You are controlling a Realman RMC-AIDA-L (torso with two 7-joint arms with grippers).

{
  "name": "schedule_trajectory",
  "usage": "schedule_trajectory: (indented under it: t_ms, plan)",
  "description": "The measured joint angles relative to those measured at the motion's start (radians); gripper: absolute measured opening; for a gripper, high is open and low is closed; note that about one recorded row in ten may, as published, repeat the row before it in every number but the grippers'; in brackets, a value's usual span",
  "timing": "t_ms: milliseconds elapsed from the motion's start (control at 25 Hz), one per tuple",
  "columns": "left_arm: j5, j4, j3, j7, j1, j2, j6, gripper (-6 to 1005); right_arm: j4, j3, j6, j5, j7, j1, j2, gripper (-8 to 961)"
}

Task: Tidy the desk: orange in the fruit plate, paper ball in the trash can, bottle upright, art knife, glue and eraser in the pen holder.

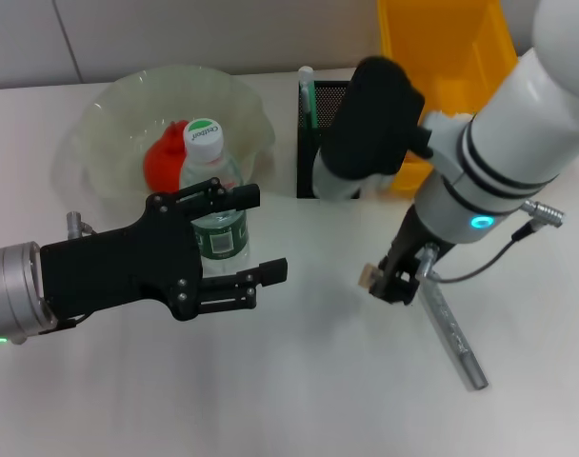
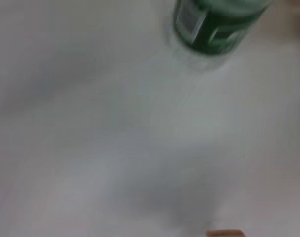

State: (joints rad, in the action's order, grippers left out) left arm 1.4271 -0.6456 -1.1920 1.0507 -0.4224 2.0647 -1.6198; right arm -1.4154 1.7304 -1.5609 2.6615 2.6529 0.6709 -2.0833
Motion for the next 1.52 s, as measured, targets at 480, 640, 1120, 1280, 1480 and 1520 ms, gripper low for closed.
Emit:
schedule_trajectory:
  t_ms: [480, 640, 1120, 1280, 1480, 1520]
  plan:
    - [-0.004, 0.0, 0.001, 0.0, 0.0, 0.0, 0.0, 815, -0.042, -0.181, 0.16, -0.008, -0.074, -0.075, 0.0, 252]
    - [-0.004, 0.0, 0.0, 0.0, 0.0, 0.0, 0.0, 815, -0.069, -0.229, 0.236, -0.028, -0.086, -0.108, -0.001, 252]
    - [-0.009, 0.0, 0.0, -0.013, -0.001, 0.003, -0.002, 815, -0.046, -0.376, 0.494, -0.32, -0.268, -0.229, 0.0, 253]
    - [-0.01, 0.0, 0.002, -0.013, -0.004, 0.003, -0.002, 815, -0.001, -0.421, 0.517, -0.48, -0.418, -0.256, 0.001, 253]
    - [-0.01, 0.0, 0.007, -0.014, -0.007, 0.003, -0.002, 815, 0.114, -0.511, 0.509, -0.697, -0.612, -0.26, 0.004, 253]
    - [-0.01, 0.0, 0.007, -0.014, -0.007, 0.003, -0.002, 815, 0.14, -0.532, 0.502, -0.731, -0.644, -0.256, 0.004, 253]
